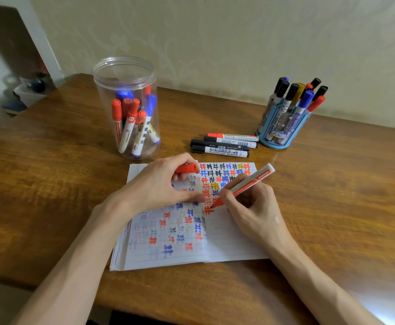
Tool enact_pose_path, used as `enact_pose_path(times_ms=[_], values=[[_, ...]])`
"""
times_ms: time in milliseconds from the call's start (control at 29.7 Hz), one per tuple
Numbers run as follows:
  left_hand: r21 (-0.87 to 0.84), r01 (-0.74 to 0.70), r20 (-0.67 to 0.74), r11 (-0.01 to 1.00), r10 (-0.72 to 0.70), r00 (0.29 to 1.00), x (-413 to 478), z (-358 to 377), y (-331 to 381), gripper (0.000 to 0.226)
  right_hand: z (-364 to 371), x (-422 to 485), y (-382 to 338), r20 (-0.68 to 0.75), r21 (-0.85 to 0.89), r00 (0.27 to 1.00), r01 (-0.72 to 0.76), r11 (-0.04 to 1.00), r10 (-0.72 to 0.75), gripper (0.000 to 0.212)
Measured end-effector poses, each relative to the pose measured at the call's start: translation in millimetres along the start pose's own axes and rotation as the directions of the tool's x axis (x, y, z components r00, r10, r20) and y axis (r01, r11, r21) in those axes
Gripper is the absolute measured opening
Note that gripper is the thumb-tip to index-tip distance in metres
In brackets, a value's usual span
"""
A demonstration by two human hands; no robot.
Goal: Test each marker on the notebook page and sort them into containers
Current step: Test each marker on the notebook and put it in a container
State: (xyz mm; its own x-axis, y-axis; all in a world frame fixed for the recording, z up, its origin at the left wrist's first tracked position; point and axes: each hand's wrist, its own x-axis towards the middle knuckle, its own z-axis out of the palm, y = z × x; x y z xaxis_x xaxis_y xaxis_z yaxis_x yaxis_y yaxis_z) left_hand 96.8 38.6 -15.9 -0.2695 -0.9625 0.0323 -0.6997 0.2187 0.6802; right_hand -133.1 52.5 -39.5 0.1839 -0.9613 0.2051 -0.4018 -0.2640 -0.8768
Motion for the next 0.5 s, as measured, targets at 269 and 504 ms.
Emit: enact_pose_path(times_ms=[269, 504], values=[[0.002, 0.009, -0.006, 1.0, -0.009, 1.0, -0.8, 1.8, 0.2, 0.058, 0.9, -1.3, -3.3, 0.067, -0.042, 0.998, 0.003, 0.999, 0.0, 0.019], [-0.296, -0.036, 0.042, 0.954, 0.051, 0.998, -1.1, 0.5, 4.7, 0.045, -14.7, 4.9, -9.6, -0.079, 0.297, 0.993, -0.06, 0.953, 0.088, 0.008]])
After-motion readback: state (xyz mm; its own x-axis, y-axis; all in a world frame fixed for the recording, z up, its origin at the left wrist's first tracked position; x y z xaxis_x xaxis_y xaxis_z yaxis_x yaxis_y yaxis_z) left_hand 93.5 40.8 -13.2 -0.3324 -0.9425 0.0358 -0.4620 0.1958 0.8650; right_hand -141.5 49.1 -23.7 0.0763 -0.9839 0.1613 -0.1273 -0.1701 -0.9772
